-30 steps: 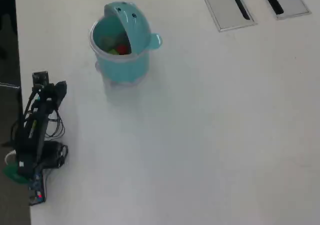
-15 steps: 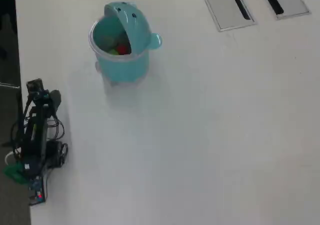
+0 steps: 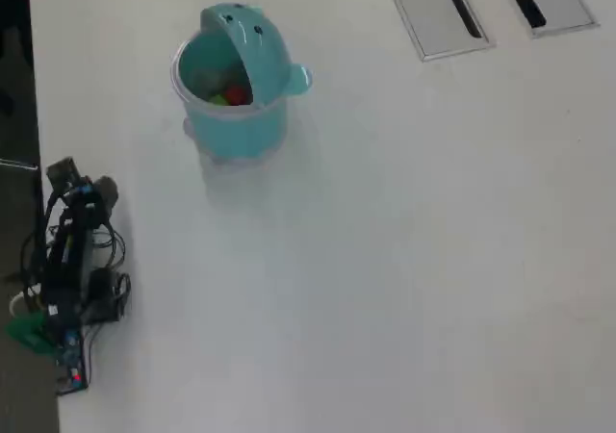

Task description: Grasp RGB lego blocks and put them in the bin one by one.

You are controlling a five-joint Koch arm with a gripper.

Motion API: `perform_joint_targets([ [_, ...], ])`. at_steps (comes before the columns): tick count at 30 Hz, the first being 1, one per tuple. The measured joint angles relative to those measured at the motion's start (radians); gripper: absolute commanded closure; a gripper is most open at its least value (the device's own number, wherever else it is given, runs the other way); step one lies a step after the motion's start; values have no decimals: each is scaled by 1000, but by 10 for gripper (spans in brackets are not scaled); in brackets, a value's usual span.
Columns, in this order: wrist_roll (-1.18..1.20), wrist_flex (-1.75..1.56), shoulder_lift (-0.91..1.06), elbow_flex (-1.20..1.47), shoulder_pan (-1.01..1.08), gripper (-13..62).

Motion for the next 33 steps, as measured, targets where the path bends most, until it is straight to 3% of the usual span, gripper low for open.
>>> perform_joint_targets([
  [33, -63, -110, -431, -167, -120, 163],
])
